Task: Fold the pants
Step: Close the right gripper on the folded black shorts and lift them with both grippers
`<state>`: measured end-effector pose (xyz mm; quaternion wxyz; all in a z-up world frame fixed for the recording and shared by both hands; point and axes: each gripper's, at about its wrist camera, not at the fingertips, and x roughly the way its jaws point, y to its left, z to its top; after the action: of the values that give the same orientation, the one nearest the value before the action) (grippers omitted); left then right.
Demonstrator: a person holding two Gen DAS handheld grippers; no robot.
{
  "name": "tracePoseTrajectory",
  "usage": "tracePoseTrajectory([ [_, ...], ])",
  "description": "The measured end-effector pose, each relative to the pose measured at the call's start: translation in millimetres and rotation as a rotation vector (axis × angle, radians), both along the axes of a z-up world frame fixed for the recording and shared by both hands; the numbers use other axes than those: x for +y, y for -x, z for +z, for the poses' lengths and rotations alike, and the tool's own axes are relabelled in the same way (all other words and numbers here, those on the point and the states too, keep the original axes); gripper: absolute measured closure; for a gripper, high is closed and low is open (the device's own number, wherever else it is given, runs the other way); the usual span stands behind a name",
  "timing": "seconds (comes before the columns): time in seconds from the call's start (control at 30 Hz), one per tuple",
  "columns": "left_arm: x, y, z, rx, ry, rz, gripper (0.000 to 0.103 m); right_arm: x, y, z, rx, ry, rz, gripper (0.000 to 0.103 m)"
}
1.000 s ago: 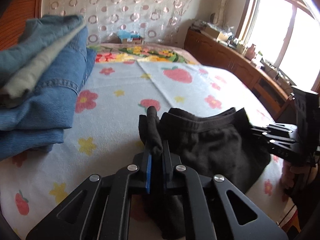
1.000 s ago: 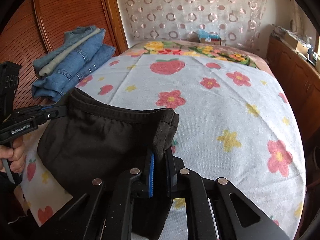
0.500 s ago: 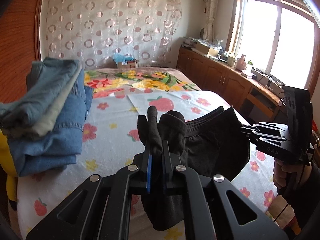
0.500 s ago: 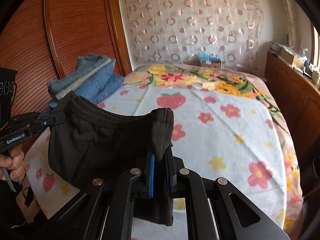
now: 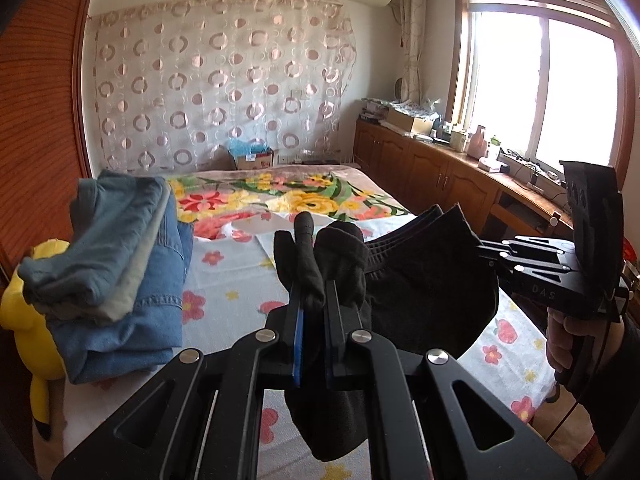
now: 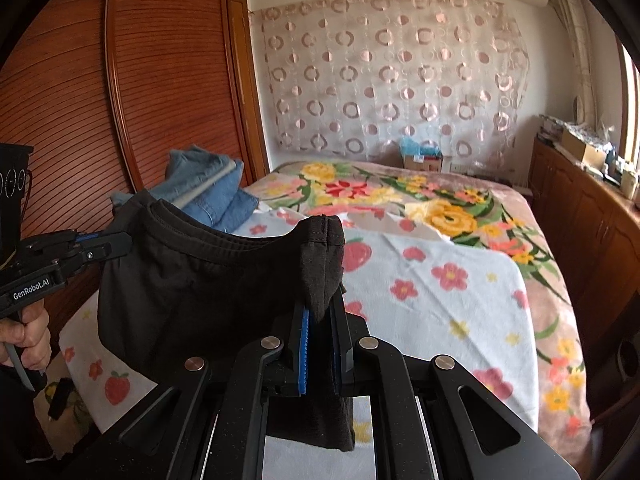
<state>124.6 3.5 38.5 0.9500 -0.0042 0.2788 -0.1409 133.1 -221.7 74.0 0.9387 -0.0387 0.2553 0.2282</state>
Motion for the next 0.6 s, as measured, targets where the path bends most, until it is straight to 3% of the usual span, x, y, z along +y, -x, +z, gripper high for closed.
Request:
tracePoseTrajectory([
  [0.6,31.1,1.7,23.3,-0.053,-0.007,0.042,0.094,10.5,-22.2,7.6,-0.082,-0.031,0.062,0.095],
])
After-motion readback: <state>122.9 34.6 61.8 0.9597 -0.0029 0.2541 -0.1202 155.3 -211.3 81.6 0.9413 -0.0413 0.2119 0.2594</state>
